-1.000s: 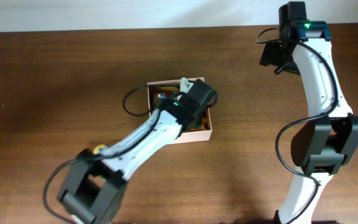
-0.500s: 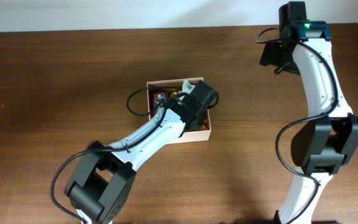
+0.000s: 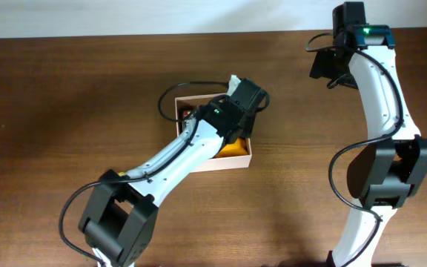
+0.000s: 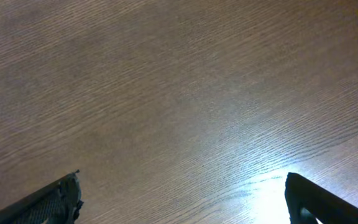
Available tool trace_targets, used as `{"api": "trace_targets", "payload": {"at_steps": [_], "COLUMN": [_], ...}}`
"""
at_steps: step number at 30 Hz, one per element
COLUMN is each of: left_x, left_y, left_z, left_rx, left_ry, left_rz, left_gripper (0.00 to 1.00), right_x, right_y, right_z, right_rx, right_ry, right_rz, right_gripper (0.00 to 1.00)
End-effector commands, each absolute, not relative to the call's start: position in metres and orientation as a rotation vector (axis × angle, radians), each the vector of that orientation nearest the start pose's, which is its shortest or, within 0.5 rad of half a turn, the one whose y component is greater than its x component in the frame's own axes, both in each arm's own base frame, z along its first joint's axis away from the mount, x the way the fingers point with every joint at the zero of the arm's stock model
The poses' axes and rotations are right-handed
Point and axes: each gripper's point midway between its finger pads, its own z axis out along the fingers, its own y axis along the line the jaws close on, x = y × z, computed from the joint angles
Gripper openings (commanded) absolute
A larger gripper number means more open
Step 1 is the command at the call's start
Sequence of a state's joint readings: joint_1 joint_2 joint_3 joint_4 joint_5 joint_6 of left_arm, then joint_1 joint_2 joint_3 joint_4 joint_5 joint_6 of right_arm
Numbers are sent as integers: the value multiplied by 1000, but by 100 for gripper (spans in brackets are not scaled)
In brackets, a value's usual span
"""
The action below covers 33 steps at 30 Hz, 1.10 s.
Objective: Pack container
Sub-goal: 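Raise the left gripper and move it left over the yellow ball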
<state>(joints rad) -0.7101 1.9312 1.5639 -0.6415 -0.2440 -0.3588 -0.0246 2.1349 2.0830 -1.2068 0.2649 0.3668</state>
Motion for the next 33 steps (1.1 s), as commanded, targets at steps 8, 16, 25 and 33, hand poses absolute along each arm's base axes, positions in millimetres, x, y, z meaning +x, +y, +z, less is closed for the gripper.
{"api": "trace_targets", "payload": {"at_steps": [8, 16, 25, 33], "left_x": [429, 414, 332, 301], "left_y": [-256, -168, -67, -53], "left_z": [166, 244, 243, 188], "left_rx": [257, 87, -262, -308], "left_ry": [2475, 2518, 2794, 2959], "left_rz": [-43, 35, 235, 369], "left_gripper": [75, 99, 99, 99], "right_x": [481, 481, 481, 481], "right_y": [-60, -60, -60, -60], "right_z": [154, 154, 154, 154], "right_rx": [609, 609, 609, 609], "right_ry": [2711, 2711, 2711, 2711], "right_rz": [-303, -303, -303, -303], "right_gripper": [99, 99, 99, 99]}}
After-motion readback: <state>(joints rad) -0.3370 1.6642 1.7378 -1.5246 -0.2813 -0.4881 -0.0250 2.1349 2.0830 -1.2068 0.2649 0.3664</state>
